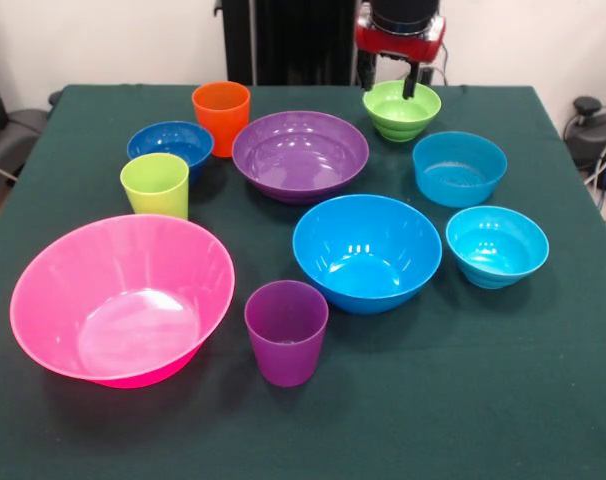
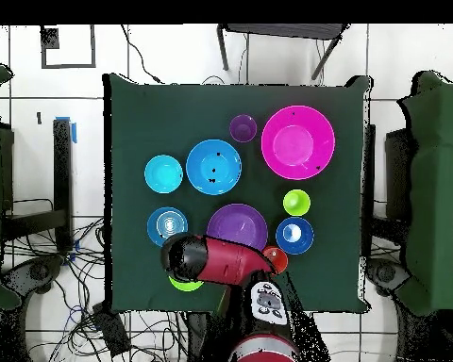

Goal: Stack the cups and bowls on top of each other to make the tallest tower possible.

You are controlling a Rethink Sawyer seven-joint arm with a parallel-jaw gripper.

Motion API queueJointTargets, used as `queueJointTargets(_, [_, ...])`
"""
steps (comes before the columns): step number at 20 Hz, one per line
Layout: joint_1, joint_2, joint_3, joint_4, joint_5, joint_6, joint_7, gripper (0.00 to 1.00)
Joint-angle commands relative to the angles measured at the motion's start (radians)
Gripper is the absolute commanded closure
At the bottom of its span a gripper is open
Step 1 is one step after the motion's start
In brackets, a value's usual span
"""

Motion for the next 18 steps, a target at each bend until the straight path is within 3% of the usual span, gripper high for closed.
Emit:
queueJointTargets(1, [0.042, 0.058, 0.021, 0.037, -0.013, -0.093, 0.174, 0.0])
queueJointTargets(9, [0.065, 0.102, -0.004, 0.018, -0.046, -0.154, 0.147, 0.0])
queueJointTargets(15, [0.126, 0.143, -0.063, 0.001, -0.041, -0.233, 0.179, 0.0])
queueJointTargets(18, [0.165, 0.149, -0.099, -0.018, -0.017, -0.21, 0.184, 0.0])
